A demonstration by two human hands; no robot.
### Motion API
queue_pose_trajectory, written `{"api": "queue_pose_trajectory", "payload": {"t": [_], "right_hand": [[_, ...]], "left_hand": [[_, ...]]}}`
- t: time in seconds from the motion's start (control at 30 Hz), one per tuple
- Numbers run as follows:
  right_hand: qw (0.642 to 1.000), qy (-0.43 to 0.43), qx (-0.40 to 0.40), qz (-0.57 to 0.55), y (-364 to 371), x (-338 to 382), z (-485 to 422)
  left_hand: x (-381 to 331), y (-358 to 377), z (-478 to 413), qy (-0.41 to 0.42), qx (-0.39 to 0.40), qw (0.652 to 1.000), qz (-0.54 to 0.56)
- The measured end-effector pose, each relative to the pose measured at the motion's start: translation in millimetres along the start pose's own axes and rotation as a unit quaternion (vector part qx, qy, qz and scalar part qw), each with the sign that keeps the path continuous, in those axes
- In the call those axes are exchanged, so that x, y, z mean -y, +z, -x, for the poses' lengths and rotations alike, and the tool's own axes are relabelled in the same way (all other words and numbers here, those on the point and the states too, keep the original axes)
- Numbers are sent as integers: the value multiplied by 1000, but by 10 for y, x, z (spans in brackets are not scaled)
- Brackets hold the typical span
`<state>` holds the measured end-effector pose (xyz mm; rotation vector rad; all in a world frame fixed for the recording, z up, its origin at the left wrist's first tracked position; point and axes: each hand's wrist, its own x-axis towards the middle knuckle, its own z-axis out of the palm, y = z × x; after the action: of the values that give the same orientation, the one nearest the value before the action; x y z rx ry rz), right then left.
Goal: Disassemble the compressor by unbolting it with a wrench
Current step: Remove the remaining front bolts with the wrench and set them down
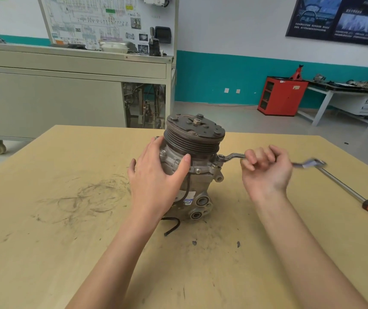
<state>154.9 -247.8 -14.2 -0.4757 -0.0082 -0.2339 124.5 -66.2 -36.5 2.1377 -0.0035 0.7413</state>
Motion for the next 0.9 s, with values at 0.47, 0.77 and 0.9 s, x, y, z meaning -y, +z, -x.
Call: {"api": "queue_pose_trajectory", "payload": {"t": [0.47,0.77,0.9], "right_hand": [[983,152,69,73,582,281,-592],[978,-175,-13,114,270,47,491],[974,-183,-6,133,198,-123,565]], "left_hand": [[8,-8,11,2,10,1000,-6],[-6,-10,20,-3,0,1000,1],[-11,-13,22,-4,-1,1000,2]]}}
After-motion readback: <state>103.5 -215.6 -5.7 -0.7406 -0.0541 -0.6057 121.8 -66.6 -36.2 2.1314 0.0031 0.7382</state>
